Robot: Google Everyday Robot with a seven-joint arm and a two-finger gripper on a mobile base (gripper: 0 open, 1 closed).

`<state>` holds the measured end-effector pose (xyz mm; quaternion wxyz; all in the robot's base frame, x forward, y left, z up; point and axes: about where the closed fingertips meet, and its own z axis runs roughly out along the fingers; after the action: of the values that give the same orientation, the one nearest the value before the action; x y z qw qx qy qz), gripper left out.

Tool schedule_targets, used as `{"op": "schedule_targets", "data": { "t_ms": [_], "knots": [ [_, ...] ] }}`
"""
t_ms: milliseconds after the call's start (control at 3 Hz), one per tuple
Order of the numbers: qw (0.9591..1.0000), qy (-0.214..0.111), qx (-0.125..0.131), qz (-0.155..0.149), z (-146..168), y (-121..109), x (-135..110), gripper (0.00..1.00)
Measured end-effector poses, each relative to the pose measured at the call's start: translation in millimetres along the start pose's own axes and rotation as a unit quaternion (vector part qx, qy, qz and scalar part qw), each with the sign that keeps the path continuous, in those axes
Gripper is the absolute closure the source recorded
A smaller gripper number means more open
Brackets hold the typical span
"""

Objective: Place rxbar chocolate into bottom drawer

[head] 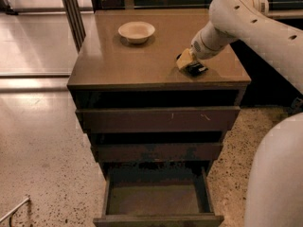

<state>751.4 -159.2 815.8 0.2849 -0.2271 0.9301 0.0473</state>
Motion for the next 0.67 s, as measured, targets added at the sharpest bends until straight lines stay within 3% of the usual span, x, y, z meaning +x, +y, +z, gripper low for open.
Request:
{"op": "schedule_targets", "data": {
  "t_ms": [333,667],
  "knots": [
    [1.0000,0.000,0.000,0.000,-4.4,-0.2,-2.9,1.00],
    [0.9995,0.007,-0.019,0.025,-4.0,-1.1,2.5,1.00]
  ]
}}
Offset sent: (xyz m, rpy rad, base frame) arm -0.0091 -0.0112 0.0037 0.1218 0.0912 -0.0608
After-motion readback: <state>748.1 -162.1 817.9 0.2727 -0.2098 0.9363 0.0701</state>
